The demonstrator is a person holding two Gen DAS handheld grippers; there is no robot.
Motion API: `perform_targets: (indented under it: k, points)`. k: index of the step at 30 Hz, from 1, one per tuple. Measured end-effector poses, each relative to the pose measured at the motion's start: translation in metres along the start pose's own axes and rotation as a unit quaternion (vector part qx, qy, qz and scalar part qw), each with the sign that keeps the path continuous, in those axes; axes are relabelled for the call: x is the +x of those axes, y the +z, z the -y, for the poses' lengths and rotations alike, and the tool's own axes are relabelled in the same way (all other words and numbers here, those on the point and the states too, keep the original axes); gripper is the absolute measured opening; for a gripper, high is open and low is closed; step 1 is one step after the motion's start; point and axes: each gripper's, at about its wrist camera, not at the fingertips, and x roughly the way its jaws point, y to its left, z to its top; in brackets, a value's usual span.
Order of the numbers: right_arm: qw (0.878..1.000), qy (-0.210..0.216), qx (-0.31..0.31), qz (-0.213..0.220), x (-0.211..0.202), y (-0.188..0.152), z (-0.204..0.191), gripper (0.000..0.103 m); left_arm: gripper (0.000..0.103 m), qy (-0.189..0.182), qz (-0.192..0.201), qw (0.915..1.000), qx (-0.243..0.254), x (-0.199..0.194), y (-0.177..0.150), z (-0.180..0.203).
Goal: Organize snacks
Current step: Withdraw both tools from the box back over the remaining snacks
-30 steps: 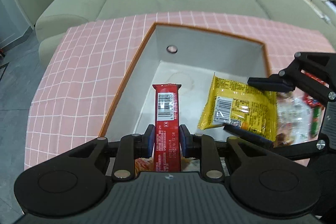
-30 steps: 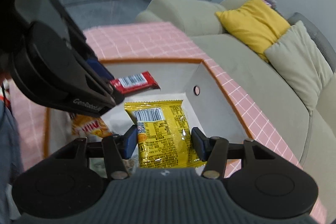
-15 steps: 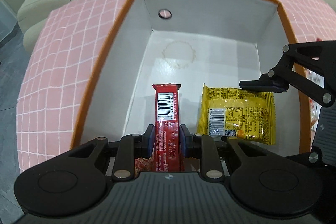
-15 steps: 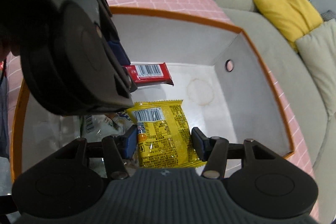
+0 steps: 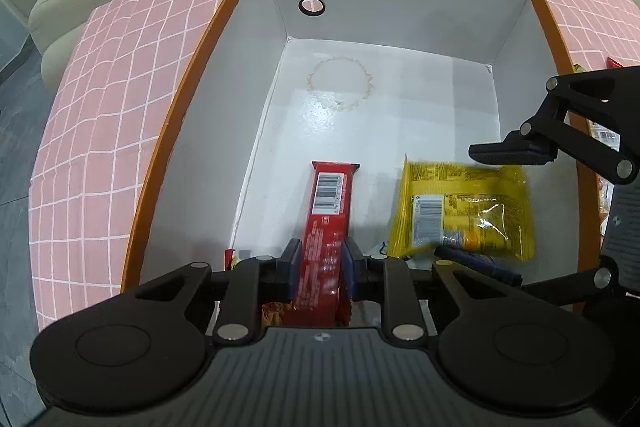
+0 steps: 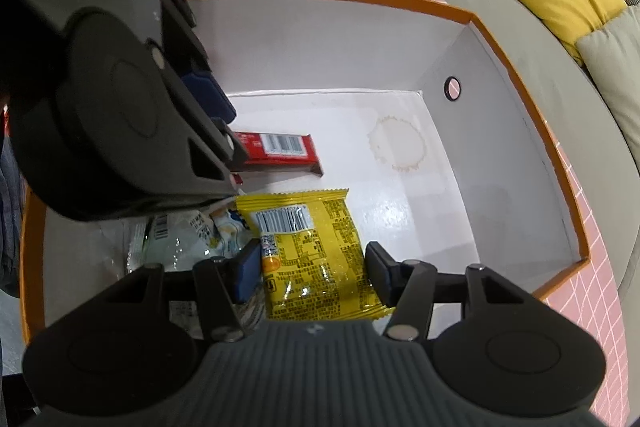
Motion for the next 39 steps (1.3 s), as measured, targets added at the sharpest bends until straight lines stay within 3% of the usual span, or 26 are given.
perform_targets:
  k: [6, 10, 16, 25, 30, 36, 39]
  points:
    - [1.0, -0.013, -0.002, 0.014, -0.022, -0.001, -0.001, 0.071, 0.046, -0.006, 0.022, 0.9996, -0.015, -0.02, -0.002, -0.001]
    - [0.999, -0.033, 0.008, 0.033, -0.047, -0.005, 0.003, 0.078, 0.048, 0.001, 0.056, 0.9979, -0.032, -0.044, -0.007, -0.002]
    - [0.992, -0.056, 0.069, 0.094, -0.094, -0.021, 0.019, 0.082, 0.048, 0.001, 0.14, 0.9881, -0.064, -0.092, -0.018, 0.006]
    - [0.969, -0.099, 0.135, 0.179, -0.161, -0.056, 0.026, 0.082, 0.048, -0.005, 0.23, 0.9702, -0.076, -0.152, -0.032, 0.044]
    - [0.953, -0.133, 0.177, 0.206, -0.192, -0.098, 0.023, 0.089, 0.049, -0.003, 0.27, 0.9599, -0.073, -0.172, -0.043, 0.07]
    - [0.931, -0.181, 0.244, 0.205, -0.204, -0.164, 0.021, 0.09, 0.054, -0.022, 0.299, 0.9519, -0.063, -0.175, -0.057, 0.114]
    - [0.918, -0.198, 0.281, 0.198, -0.199, -0.195, 0.022, 0.09, 0.06, -0.063, 0.295, 0.9509, -0.071, -0.161, -0.06, 0.131]
